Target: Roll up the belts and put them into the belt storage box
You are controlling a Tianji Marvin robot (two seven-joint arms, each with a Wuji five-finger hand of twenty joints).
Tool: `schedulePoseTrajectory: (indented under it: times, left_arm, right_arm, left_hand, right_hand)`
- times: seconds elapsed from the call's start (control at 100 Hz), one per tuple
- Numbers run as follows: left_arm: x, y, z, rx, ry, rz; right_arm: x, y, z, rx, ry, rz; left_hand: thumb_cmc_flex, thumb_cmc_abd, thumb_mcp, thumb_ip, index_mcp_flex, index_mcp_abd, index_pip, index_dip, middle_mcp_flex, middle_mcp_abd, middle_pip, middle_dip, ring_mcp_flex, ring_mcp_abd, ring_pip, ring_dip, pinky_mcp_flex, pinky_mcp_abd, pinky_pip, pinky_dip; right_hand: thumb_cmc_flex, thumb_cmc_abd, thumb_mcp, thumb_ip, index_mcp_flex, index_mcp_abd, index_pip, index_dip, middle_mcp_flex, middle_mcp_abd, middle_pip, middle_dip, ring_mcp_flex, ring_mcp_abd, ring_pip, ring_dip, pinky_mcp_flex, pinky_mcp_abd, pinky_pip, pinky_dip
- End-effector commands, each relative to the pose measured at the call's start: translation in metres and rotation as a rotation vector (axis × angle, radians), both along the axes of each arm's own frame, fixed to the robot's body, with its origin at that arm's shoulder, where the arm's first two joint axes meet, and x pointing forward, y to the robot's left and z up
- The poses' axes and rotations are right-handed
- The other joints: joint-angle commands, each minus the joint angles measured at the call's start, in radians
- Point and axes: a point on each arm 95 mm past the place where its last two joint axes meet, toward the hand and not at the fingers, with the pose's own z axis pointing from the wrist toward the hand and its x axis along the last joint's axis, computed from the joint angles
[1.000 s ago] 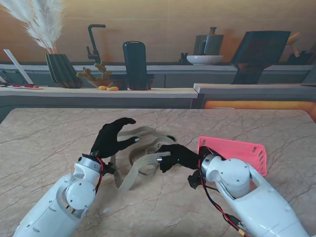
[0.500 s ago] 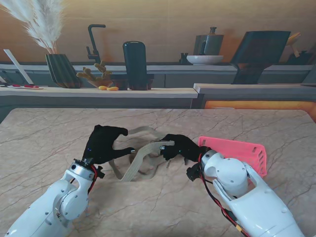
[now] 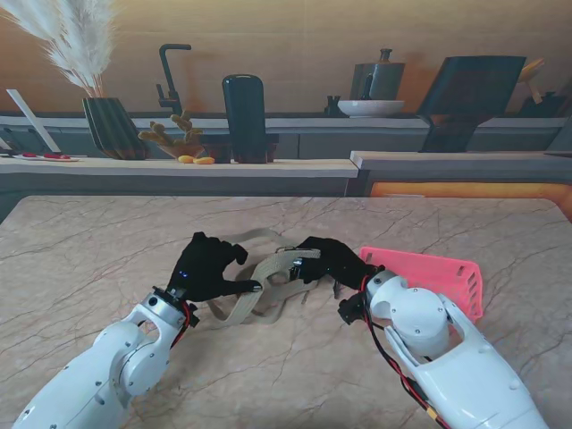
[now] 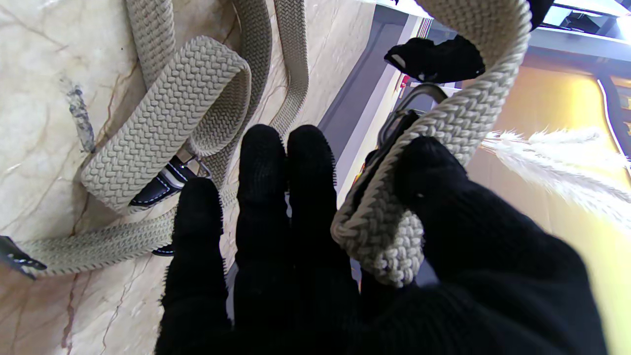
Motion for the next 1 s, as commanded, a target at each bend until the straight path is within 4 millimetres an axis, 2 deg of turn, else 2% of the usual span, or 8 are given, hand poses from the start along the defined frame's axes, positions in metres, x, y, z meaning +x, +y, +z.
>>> schedulePoseTrajectory:
  times: [0.0,0.27,0.34,0.55,0.65,0.8,0.93,0.99]
  left_arm:
    - [-0.001,-0.004,-0.003,-0.034,0.026,-0.011]
    - [-0.006,-0.011,-0.007,-0.074,0.116,-0.060]
    - [-0.007,-0.012,-0.009,-0.068,0.135,-0.072]
    - [-0.013,-0.019,-0.015,-0.093,0.222,-0.103]
    - [-0.018,-0.022,-0.018,-0.083,0.316,-0.113]
    - [-0.020,-0.026,-0.022,-0.097,0.424,-0.096]
    - [-0.018,-0.028,-0.026,-0.113,0.439,-0.062]
    - [-0.016,-0.028,-0.028,-0.137,0.442,-0.040]
  right_arm:
    - [-0.002,0.004,0.003,0.006,-0.014,0.003]
    - [-0.002,0.002,0.008,0.006,-0.036,-0.019]
    - [-0.002,0.001,0.009,0.004,-0.042,-0.027]
    - [-0.001,-0.001,0.010,-0.002,-0.057,-0.053]
    - [-0.001,-0.001,0.011,-0.003,-0.061,-0.061]
    - [-0.002,-0.003,0.012,-0.002,-0.069,-0.069]
    - [-0.003,-0.004,0.013,-0.002,-0.076,-0.075]
    - [-0.004,-0.005,0.013,-0.002,-0.079,-0.079]
  left_hand:
    - [-0.025,0.039,-0.024,0.028,0.005,-0.007,0.027,-0.008,0.000,0.003,0.021,-0.001,0.003,0.015,0.010,0.006,-0.002,0.017,0.030,0.015]
    - [0.068,-0.012,0.013,0.030,-0.039,-0.002,-0.163,-0.159,-0.071,-0.006,-0.103,-0.073,-0.049,-0.017,-0.101,-0.047,-0.040,-0.003,-0.065,-0.040]
    - [-0.010,-0.055,0.183,0.014,-0.066,0.002,-0.191,-0.206,-0.090,-0.006,-0.114,-0.089,-0.057,-0.019,-0.123,-0.046,-0.046,-0.002,-0.076,-0.059]
    - [-0.028,-0.075,0.169,0.012,-0.172,0.047,-0.327,-0.261,-0.187,0.001,-0.191,-0.131,-0.117,-0.017,-0.193,-0.085,-0.077,0.008,-0.139,-0.086]
    - [-0.021,-0.164,0.406,0.004,-0.241,0.056,-0.332,-0.236,-0.220,-0.009,-0.204,-0.148,-0.115,-0.032,-0.223,-0.111,-0.065,-0.013,-0.178,-0.111]
    - [0.088,-0.183,0.565,0.017,-0.299,0.064,-0.263,-0.196,-0.216,-0.016,-0.171,-0.145,-0.086,-0.058,-0.227,-0.130,-0.019,-0.060,-0.194,-0.130]
    - [0.197,-0.106,0.627,0.035,-0.301,0.055,-0.154,-0.147,-0.163,-0.031,-0.098,-0.121,-0.024,-0.071,-0.167,-0.123,0.036,-0.078,-0.153,-0.122]
    - [0.320,-0.102,0.591,-0.015,-0.295,0.040,-0.089,-0.124,-0.113,-0.030,-0.096,-0.034,0.003,-0.069,-0.128,-0.119,0.053,-0.074,-0.126,-0.116]
  right_hand:
    - [0.098,0.088,0.041,0.017,0.091,-0.114,0.123,0.068,0.011,0.009,0.020,-0.002,-0.007,-0.018,0.015,-0.008,-0.009,0.007,-0.011,0.027]
    - [0.098,0.087,0.043,0.018,0.091,-0.111,0.126,0.066,0.011,0.013,0.026,-0.002,-0.005,-0.016,0.022,-0.007,-0.010,0.008,-0.009,0.028]
    - [0.097,0.087,0.043,0.019,0.090,-0.111,0.127,0.065,0.011,0.013,0.028,-0.002,-0.007,-0.017,0.024,-0.007,-0.009,0.008,-0.008,0.028]
    - [0.097,0.086,0.044,0.019,0.090,-0.111,0.129,0.061,0.010,0.014,0.032,-0.003,-0.004,-0.016,0.029,-0.007,-0.009,0.009,-0.005,0.028]
    - [0.097,0.085,0.045,0.020,0.090,-0.110,0.130,0.060,0.011,0.014,0.034,-0.004,-0.004,-0.015,0.031,-0.007,-0.010,0.008,-0.004,0.028]
    - [0.095,0.083,0.047,0.021,0.090,-0.110,0.131,0.058,0.013,0.015,0.036,-0.005,-0.003,-0.016,0.033,-0.007,-0.010,0.009,-0.002,0.027]
    - [0.093,0.082,0.050,0.021,0.090,-0.110,0.130,0.056,0.013,0.015,0.037,-0.005,-0.002,-0.015,0.034,-0.007,-0.011,0.009,-0.002,0.027]
    - [0.092,0.081,0.051,0.022,0.091,-0.109,0.131,0.055,0.014,0.014,0.037,-0.006,-0.002,-0.013,0.034,-0.007,-0.011,0.010,-0.001,0.026]
